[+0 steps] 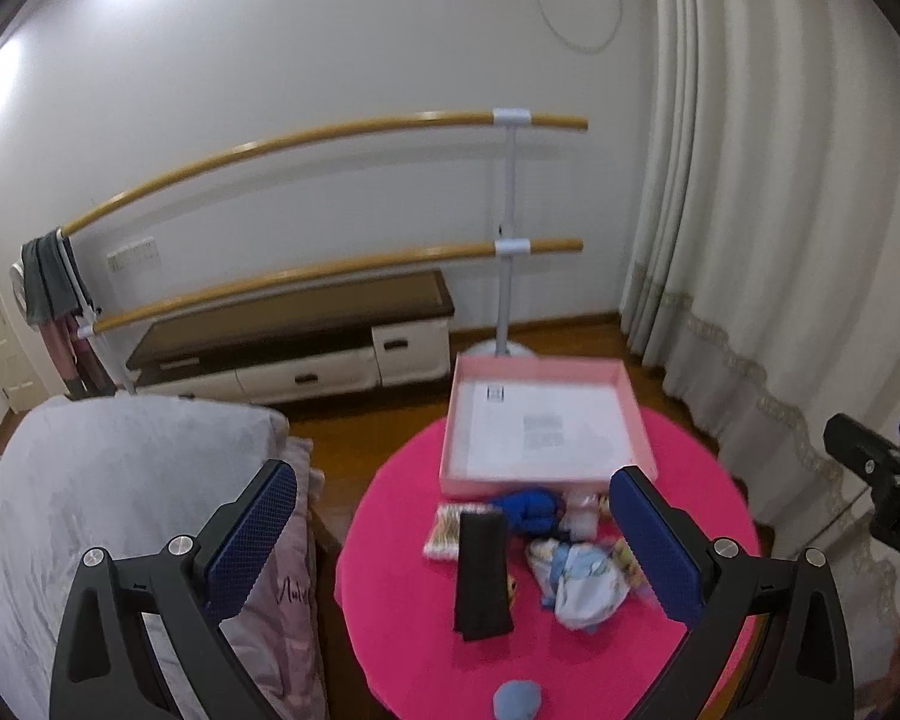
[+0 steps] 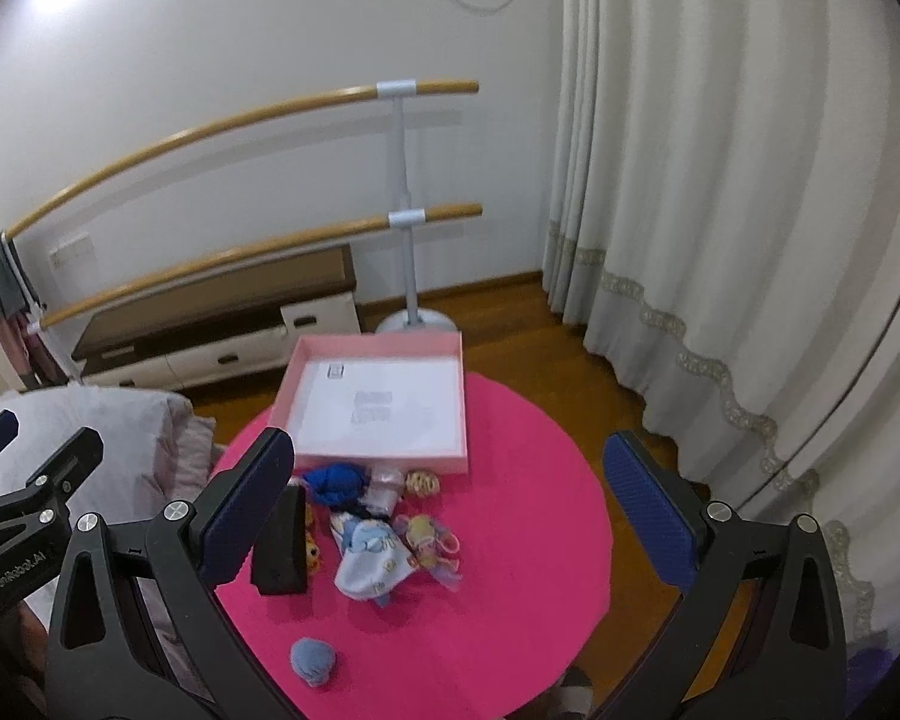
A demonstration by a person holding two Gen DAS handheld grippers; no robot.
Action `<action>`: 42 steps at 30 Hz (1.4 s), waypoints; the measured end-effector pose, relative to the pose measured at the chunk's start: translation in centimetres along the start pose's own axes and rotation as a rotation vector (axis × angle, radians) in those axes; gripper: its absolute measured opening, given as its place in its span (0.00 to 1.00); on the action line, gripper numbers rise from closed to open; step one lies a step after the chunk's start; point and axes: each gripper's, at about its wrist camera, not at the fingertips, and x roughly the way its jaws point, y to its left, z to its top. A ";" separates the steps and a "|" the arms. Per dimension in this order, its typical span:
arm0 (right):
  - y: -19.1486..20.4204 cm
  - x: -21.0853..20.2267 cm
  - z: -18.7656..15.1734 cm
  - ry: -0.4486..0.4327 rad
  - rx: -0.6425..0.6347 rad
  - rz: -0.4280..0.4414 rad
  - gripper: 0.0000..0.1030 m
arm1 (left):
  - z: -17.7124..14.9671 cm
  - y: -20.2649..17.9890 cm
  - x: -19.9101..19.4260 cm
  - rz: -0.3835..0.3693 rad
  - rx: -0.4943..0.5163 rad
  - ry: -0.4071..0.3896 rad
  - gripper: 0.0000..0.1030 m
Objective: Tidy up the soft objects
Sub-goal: 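Grasp the black fabric strip with left tool while right tool grasps the patterned cloth bundle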
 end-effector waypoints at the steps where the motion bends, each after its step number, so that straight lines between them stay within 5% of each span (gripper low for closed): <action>1: 0.0 0.3 -0.3 0.006 -0.001 0.000 1.00 | -0.2 -0.1 0.7 -0.001 0.003 0.016 1.00; 11: 1.6 7.6 -4.8 0.151 -0.044 0.034 1.00 | -1.1 -0.1 7.0 0.003 0.007 0.154 1.00; 31: 4.6 18.2 -11.7 0.347 -0.031 0.122 0.92 | -7.4 -0.1 25.2 -0.008 0.037 0.263 0.99; 42: 5.1 23.2 -12.9 0.424 0.038 0.144 0.87 | -9.4 -0.2 31.2 -0.042 -0.006 0.307 0.96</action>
